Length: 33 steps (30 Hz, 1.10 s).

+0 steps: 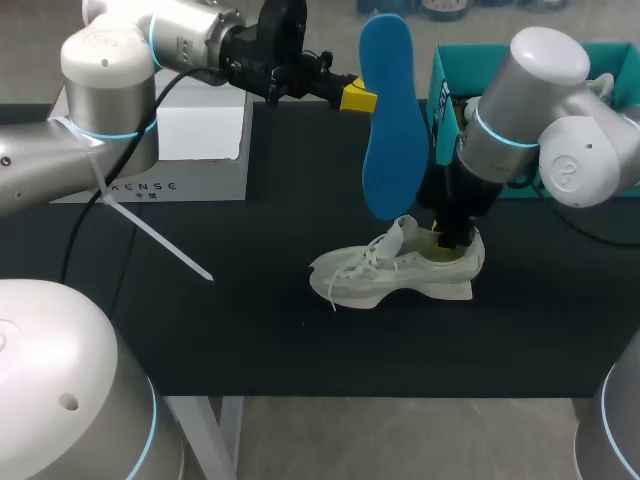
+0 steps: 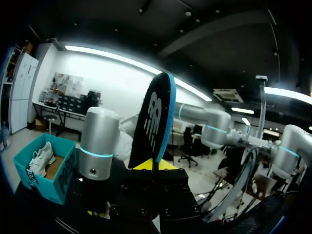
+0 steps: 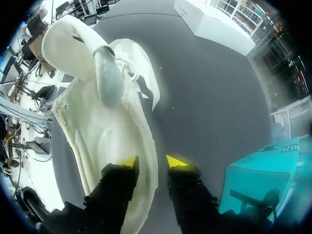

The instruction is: Take the shoe out of the shoebox, open the shoe tongue, remove and reinsert the insole, then place the shoe into the shoebox

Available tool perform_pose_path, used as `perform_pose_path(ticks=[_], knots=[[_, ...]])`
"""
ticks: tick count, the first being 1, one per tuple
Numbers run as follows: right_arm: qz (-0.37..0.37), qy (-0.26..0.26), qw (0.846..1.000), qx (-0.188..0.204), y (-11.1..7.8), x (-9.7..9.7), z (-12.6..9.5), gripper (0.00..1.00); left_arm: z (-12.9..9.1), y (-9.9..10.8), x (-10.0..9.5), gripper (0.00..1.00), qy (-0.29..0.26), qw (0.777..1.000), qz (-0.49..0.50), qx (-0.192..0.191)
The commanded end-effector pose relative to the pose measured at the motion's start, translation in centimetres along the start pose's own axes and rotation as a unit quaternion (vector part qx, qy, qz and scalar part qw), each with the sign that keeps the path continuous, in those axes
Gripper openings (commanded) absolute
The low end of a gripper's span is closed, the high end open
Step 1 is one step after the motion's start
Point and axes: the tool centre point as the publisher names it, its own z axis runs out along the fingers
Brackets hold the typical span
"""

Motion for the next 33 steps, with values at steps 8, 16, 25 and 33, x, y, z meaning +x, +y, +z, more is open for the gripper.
perform_pose_path(ticks=[8,16,25,33], knots=[[-0.003,-0.001,1.0,-0.011,0.2,0.2,-1.1,0.0,0.1,0.1,0.1,0.0,-0.001,1.0,0.0,0.001],[0.004,-0.02,1.0,-0.015,-0.8,0.1,-4.6,0.0,0.1,0.1,0.1,0.0,-0.001,1.0,0.0,0.001],[0.026,-0.044,0.999,-0.016,-3.0,0.1,-8.3,0.0,0.1,0.1,0.1,0.0,-0.001,1.0,0.0,0.001],[0.04,-0.02,0.999,-0.018,-3.2,0.1,-8.6,0.0,0.1,0.1,0.1,0.0,-0.001,1.0,0.0,0.001]])
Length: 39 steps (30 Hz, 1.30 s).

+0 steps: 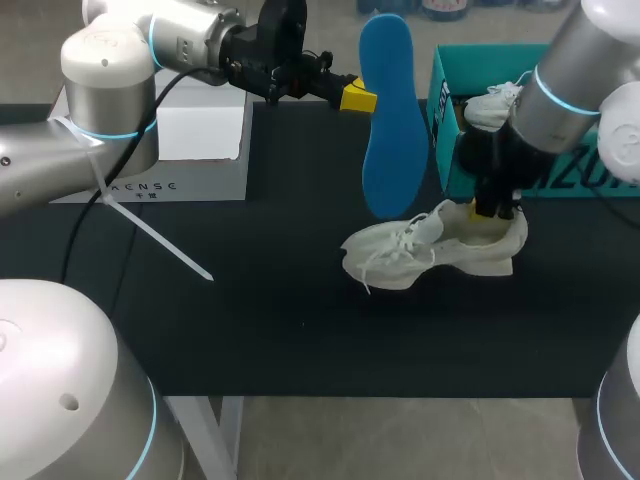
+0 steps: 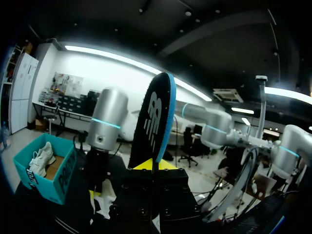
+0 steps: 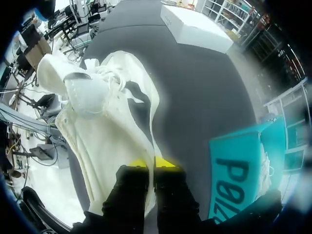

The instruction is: Take the shoe out of the shoebox, open the shoe tongue, remove and reinsert the insole, then place the shoe into the shoebox

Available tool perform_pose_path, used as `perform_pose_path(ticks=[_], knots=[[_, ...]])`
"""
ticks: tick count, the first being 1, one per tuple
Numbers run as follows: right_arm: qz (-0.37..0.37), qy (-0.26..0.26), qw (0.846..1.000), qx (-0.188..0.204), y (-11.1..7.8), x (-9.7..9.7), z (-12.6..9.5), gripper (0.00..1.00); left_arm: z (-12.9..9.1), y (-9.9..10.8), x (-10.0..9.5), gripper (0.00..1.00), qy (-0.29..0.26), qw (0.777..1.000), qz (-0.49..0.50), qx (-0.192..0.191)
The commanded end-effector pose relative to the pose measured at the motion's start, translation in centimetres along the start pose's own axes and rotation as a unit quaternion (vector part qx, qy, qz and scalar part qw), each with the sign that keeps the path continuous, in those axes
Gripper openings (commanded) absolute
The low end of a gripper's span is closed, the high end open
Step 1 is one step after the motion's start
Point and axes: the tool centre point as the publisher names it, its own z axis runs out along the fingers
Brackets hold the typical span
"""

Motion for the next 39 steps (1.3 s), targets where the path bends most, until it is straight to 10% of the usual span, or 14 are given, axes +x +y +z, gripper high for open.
perform_pose_path(ticks=[1,13,16,23,30,39], knots=[[0.0,0.001,1.0,0.001,0.0,0.0,-0.4,0.0,0.1,0.1,0.1,0.0,-0.001,1.0,0.0,0.001],[0.0,0.001,1.0,0.001,0.0,0.0,-0.4,0.0,0.1,0.1,0.1,0.0,-0.001,1.0,0.0,0.001],[0.105,-0.044,0.993,0.016,0.3,0.2,-0.4,0.0,0.1,0.1,0.1,0.0,-0.001,1.0,0.0,0.001],[0.392,-0.11,0.911,-0.059,-0.4,1.7,0.0,0.0,0.1,0.1,0.1,0.0,-0.001,1.0,0.0,0.001],[0.529,-0.134,0.827,-0.135,-2.4,3.0,0.2,0.0,0.1,0.1,0.1,0.0,-0.001,1.0,0.0,0.001],[0.521,-0.143,0.834,-0.11,-2.1,3.4,0.4,0.0,0.1,0.1,0.1,0.0,-0.001,1.0,0.0,0.001]])
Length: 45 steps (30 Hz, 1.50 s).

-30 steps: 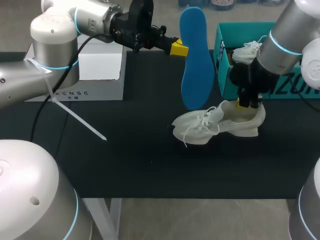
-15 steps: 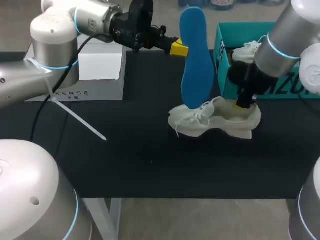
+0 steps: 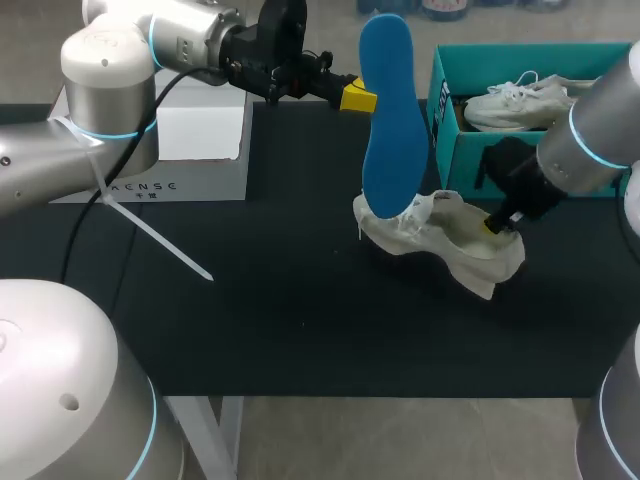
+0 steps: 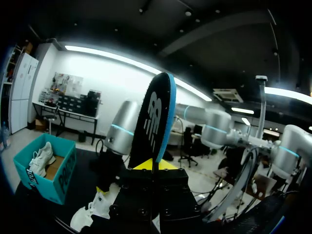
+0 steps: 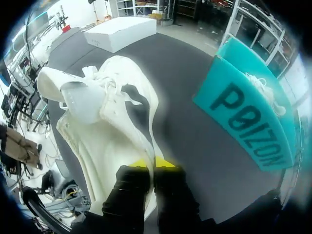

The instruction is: Take the shoe out of the shoebox, open the shoe tongue, remove and reinsert the insole, then place the shoe into the shoebox

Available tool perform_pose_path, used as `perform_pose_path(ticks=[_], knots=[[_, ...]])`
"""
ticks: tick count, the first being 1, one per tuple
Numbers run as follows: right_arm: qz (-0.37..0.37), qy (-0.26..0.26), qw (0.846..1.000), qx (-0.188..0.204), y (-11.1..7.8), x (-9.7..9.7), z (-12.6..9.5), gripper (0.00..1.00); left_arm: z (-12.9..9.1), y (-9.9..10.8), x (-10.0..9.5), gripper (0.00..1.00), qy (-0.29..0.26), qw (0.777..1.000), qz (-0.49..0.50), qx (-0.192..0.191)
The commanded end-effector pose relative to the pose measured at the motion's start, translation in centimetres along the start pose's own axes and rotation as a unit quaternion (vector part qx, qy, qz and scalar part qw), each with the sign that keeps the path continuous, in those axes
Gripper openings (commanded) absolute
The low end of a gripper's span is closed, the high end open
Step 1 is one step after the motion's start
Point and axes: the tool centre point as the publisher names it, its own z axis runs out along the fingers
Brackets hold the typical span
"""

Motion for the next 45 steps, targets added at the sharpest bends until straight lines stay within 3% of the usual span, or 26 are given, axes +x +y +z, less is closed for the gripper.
perform_pose_path(ticks=[1,10,13,16,22,30,45], knots=[[0.187,-0.061,0.978,-0.065,-0.6,0.4,-0.2,0.0,0.1,0.1,0.1,0.0,-0.001,1.0,0.001,0.001],[0.187,-0.061,0.978,-0.065,-0.6,0.4,-0.2,0.0,0.1,0.1,0.1,0.0,-0.001,1.0,0.001,0.001],[0.205,-0.093,0.974,-0.039,-1.2,2.2,-0.4,0.0,0.1,0.1,0.1,0.0,-0.001,1.0,0.001,0.001],[0.241,-0.11,0.964,-0.026,-2.1,3.6,-0.6,0.0,0.1,0.1,0.1,0.0,-0.001,1.0,0.001,0.001],[0.307,-0.103,0.945,-0.039,-3.6,5.6,-0.9,0.0,0.1,0.1,0.1,0.0,-0.001,1.0,0.001,0.001],[0.389,-0.08,0.916,-0.062,-5.2,6.5,-0.6,0.0,0.1,0.1,0.1,0.0,-0.001,1.0,0.001,0.001],[0.395,-0.039,0.917,-0.035,-5.9,9.5,2.7,0.0,0.1,0.1,0.1,0.0,-0.001,1.0,0.001,0.001]])
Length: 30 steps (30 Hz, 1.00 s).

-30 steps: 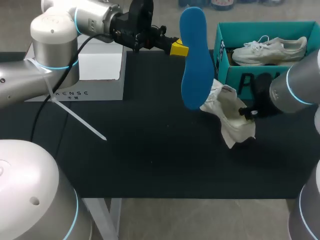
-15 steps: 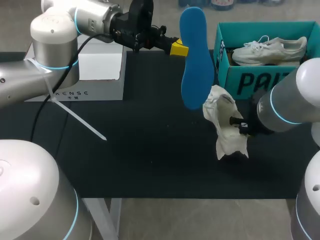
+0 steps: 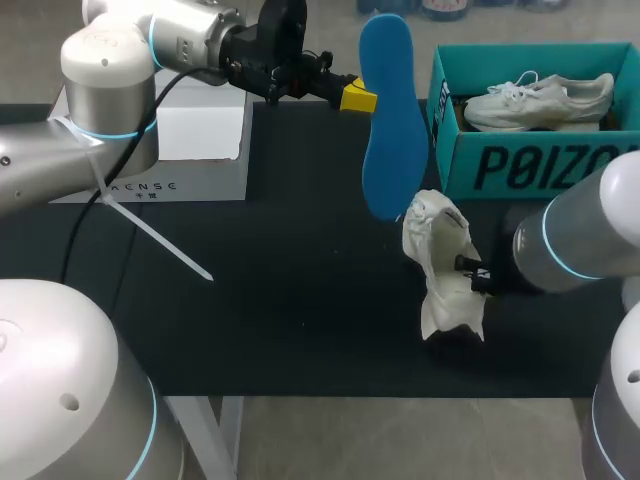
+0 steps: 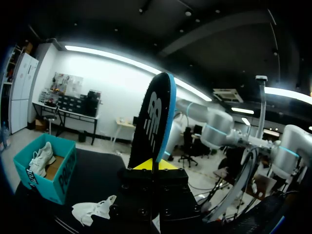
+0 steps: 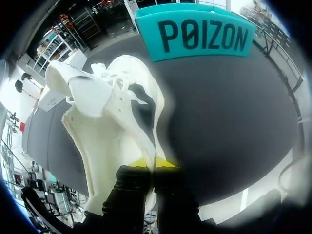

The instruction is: Take the shoe out of the shoebox, open the shoe tongue, remove and reinsert the insole, then place the shoe into the shoebox

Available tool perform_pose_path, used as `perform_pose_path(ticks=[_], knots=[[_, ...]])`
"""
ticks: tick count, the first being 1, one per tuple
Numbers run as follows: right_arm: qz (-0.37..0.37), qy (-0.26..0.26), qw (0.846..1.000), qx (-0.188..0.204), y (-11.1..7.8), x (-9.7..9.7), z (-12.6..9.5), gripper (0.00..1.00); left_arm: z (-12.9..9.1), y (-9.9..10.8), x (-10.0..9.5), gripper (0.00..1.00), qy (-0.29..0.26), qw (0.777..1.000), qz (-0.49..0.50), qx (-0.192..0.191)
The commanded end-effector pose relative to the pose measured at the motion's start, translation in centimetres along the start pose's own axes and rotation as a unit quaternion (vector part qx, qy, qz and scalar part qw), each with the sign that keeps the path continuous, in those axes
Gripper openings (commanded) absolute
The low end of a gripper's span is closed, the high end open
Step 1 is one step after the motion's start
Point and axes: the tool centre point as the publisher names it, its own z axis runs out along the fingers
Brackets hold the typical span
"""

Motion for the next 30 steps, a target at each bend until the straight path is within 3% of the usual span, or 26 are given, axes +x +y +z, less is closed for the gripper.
perform_pose_path(ticks=[1,10,11,12,20,27,28,30], knots=[[0.001,0.012,1.0,0.008,-0.5,0.4,1.6,0.0,0.1,0.1,0.1,0.0,-0.001,1.0,0.001,0.001],[0.006,0.012,1.0,0.02,-1.3,0.3,2.8,0.0,0.1,0.1,0.1,0.0,-0.001,1.0,0.001,0.001],[0.006,0.005,1.0,0.016,-1.3,0.3,2.8,0.2,0.1,0.1,0.1,0.0,-0.001,1.0,0.001,0.001],[0.005,0.003,1.0,0.015,-1.2,0.3,2.6,1.0,0.1,0.1,0.1,0.0,-0.001,1.0,0.001,0.001],[0.004,-0.003,1.0,-0.02,0.0,0.0,-0.1,1.0,0.1,0.1,0.1,0.0,-0.001,1.0,0.001,0.001],[0.001,-0.015,0.998,-0.053,3.1,-1.1,-3.0,1.0,0.1,0.1,0.1,0.0,-0.001,1.0,0.001,0.001],[0.016,0.008,0.999,-0.049,3.8,-1.2,-3.5,1.0,0.1,0.1,0.1,0.0,-0.001,1.0,0.001,0.001],[0.016,0.008,0.999,-0.049,3.8,-1.2,-3.5,1.0,0.1,0.1,0.1,0.0,-0.001,1.0,0.001,0.001]])
